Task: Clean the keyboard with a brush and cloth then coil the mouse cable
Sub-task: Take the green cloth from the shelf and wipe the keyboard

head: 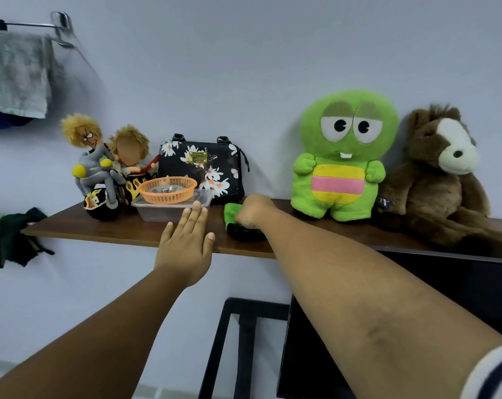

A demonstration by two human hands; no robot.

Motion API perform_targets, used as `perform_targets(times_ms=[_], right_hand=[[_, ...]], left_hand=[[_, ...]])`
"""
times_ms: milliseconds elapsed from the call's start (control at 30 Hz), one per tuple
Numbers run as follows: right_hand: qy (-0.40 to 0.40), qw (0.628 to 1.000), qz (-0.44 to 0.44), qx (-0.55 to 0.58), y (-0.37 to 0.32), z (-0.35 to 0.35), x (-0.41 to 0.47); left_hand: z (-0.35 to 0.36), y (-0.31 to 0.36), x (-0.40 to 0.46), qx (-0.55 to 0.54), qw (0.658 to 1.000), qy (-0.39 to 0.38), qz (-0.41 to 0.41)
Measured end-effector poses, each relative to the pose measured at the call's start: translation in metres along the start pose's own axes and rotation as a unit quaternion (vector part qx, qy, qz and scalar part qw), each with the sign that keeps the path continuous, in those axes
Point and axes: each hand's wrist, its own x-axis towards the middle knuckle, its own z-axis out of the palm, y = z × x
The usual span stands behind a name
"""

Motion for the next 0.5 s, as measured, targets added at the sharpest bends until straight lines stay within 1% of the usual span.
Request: perform_targets(times_ms=[100, 167, 233, 300, 500], right_hand=[[0.063, 0.995, 0.0, 0.082, 0.005, -0.004, -0.003], [0.113, 0.981, -0.016, 0.155, 0.007, -0.015, -0.012], [0.161, 0.963, -0.045, 0.211, 0.009, -0.027, -0.026], [0.207, 0.945, -0.072, 0.243, 0.015, -0.04, -0.045], [0.319, 0.877, -0.123, 0.337, 0.073, -0.06, -0.12]], left_hand=[[-0.004, 0.009, 0.0, -0.012, 0.999, 0.036, 0.003], [-0.008, 0.021, -0.001, -0.031, 0.997, 0.064, 0.011], [-0.01, 0.032, -0.007, -0.049, 0.995, 0.086, 0.024], [-0.01, 0.044, -0.014, -0.062, 0.992, 0.105, 0.032], [-0.001, 0.09, -0.051, -0.104, 0.983, 0.145, 0.039]])
